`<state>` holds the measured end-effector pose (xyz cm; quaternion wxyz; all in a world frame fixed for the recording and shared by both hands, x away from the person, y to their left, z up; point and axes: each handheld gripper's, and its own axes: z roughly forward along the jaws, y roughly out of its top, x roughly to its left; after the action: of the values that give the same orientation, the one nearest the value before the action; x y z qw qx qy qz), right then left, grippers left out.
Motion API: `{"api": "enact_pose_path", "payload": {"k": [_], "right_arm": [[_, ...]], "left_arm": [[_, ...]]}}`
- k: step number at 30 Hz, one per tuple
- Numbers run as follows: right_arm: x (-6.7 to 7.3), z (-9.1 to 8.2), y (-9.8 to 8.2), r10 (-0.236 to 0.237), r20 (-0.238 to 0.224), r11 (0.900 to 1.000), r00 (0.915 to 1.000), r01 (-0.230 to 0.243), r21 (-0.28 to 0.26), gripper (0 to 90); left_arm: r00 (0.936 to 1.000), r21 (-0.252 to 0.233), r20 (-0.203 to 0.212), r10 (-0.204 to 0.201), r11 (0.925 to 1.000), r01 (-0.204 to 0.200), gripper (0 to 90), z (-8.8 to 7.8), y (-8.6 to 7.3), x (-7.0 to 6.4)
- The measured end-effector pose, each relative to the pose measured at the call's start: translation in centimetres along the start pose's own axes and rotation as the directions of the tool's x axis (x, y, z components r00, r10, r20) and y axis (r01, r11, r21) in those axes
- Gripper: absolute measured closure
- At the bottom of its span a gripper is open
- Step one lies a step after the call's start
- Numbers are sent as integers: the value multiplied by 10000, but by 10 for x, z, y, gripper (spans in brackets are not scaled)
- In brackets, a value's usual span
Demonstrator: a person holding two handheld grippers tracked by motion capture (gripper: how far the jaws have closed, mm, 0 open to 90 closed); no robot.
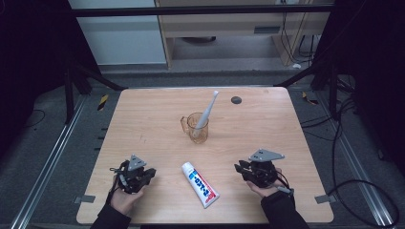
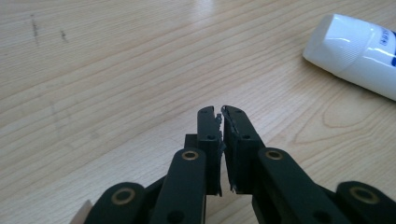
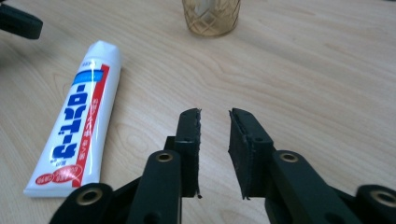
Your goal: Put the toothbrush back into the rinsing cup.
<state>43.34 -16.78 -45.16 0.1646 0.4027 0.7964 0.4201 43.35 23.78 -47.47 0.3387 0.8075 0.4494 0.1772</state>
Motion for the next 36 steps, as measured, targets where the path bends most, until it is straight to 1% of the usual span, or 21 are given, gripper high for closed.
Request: {"api": "enact_pose_path", "payload": {"k": [5, 9, 11, 12, 15, 16, 18, 21, 23, 25, 31, 36], "right_arm": [[9, 4, -4, -60, -264, 9998, 9996, 65, 193, 811], [16, 10, -6, -190, -492, 9990, 9986, 210, 391, 846], [21, 14, -7, -364, -597, 9980, 9976, 394, 485, 864], [23, 15, -7, -389, -641, 9978, 9972, 422, 516, 872], [28, 18, -8, -423, -774, 9970, 9961, 470, 611, 896], [29, 19, -9, -443, -835, 9968, 9955, 497, 634, 899], [32, 22, -10, -454, -983, 9957, 9941, 530, 759, 900], [37, 26, -11, -487, -1165, 9941, 9920, 594, 906, 900], [41, 29, -11, -576, -1286, 9925, 9900, 707, 995, 900], [44, 33, -12, -648, -1357, 9908, 9886, 800, 1094, 900], [53, 42, -15, -810, -1619, 9845, 9835, 1043, 1407, 900], [59, 48, -16, -965, -1835, 9802, 9783, 1254, 1530, 900]], "left_arm": [[9998, 108, 105, 164, 9998, -165, 858, 3, 0, -6], [9996, 121, 206, 217, 9997, -219, 862, 3, 1, -10], [9993, 159, 235, 306, 9994, -310, 868, 3, 1, -12], [9993, 149, 244, 276, 9995, -279, 871, 4, 1, -13], [9991, 154, 236, 345, 9993, -349, 886, 4, 1, -15], [9989, 193, 235, 401, 9990, -406, 889, 4, 1, -15], [9991, 183, 236, 364, 9992, -368, 891, 4, 1, -15], [9988, 259, 212, 434, 9987, -440, 892, 4, 1, -15], [9988, 269, 188, 453, 9986, -458, 892, 4, 1, -14], [9991, 231, 164, 388, 9990, -391, 892, 4, 1, -14], [9991, 250, 154, 395, 9989, -399, 893, 4, 1, -13], [9993, 227, 159, 350, 9991, -354, 893, 3, 1, -12]]}}
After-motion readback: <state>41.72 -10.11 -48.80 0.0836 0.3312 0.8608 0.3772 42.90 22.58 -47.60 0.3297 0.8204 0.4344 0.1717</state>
